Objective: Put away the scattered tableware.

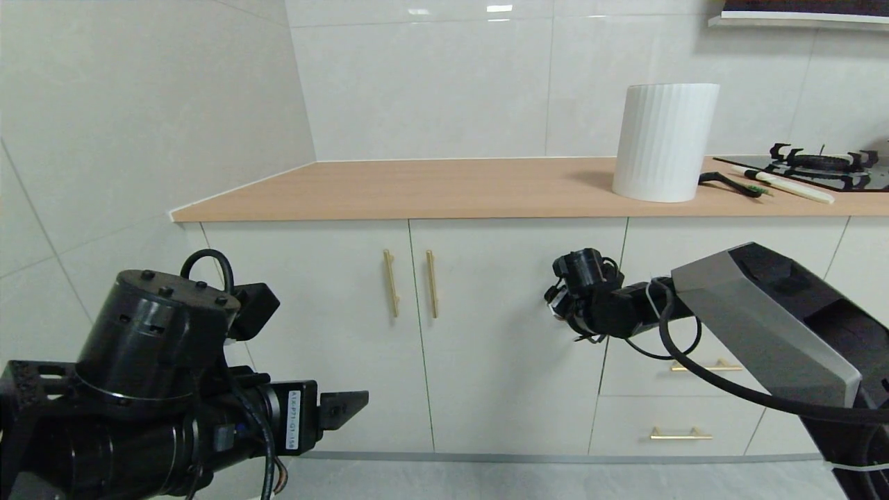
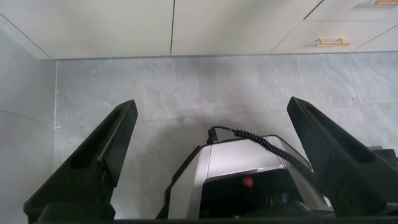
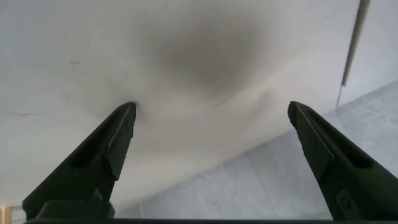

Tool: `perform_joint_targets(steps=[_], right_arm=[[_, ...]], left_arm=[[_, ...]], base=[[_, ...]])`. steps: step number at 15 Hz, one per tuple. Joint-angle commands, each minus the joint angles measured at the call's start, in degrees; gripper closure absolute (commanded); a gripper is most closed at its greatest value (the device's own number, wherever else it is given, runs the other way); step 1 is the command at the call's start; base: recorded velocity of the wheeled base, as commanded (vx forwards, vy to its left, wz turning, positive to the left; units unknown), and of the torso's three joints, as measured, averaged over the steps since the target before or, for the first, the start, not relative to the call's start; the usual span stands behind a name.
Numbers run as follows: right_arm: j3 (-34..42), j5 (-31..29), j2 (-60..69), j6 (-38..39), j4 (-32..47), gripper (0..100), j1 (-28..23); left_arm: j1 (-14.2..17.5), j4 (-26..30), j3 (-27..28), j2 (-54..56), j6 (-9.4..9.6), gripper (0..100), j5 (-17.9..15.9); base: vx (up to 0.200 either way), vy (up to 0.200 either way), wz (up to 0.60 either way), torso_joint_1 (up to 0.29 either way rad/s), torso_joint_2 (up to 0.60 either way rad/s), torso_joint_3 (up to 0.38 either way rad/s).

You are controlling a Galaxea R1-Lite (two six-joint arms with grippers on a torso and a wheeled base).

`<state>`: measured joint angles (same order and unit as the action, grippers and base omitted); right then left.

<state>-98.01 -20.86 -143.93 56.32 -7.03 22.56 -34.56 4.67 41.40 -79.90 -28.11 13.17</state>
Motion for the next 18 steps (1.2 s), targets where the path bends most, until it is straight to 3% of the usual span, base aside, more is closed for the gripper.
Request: perform_joint_targets(steps=[1, 3, 7, 10, 12, 13, 14, 18], right_arm=[[0.19, -0.06, 0.23, 0.02, 0.53, 0, 0.02], [3.62, 0.38, 4.45, 0.19, 2.55, 0, 1.25], [16.36, 8.9, 20.45, -0.42, 2.55, 0, 5.12], [26.73, 11.1, 34.07, -5.87, 2.55, 0, 5.82], [31.48, 12.07, 40.66, -8.77, 2.46, 0, 5.82], [37.19, 13.3, 50.16, -13.43, 2.46, 0, 5.82], [41.41, 13.3, 56.22, -15.89, 2.46, 0, 5.82], [60.66, 9.61, 83.47, -29.07, 2.46, 0, 5.56]], left_arm=[[0.11, -0.01, 0.0, -0.17, -0.01, 0, 0.02], [0.11, -0.01, 0.0, -0.08, -0.1, 0, 0.02], [0.11, -0.1, 0.0, 0.71, -0.01, 0, 0.02], [0.02, -0.19, -0.09, 4.49, 0.51, 0, 0.02], [0.02, -0.19, -0.35, 7.56, 1.83, 0, 0.02], [0.02, -0.19, -2.46, 12.92, 4.82, 0, 0.02], [0.02, -0.19, -3.78, 16.79, 6.67, 0, 0.02], [0.55, 0.08, -8.97, 33.49, 7.37, 0, 0.11]], base=[[0.0, 0.0, 0.0, 0.0, 0.0, 0.0], [0.0, 0.0, 0.0, 0.0, 0.0, 0.0], [0.0, 0.0, 0.0, 0.0, 0.0, 0.0], [0.0, 0.0, 0.0, 0.0, 0.0, 0.0], [0.0, 0.0, 0.0, 0.0, 0.0, 0.0], [0.0, 0.0, 0.0, 0.0, 0.0, 0.0], [0.0, 0.0, 0.0, 0.0, 0.0, 0.0], [0.0, 0.0, 0.0, 0.0, 0.0, 0.0]])
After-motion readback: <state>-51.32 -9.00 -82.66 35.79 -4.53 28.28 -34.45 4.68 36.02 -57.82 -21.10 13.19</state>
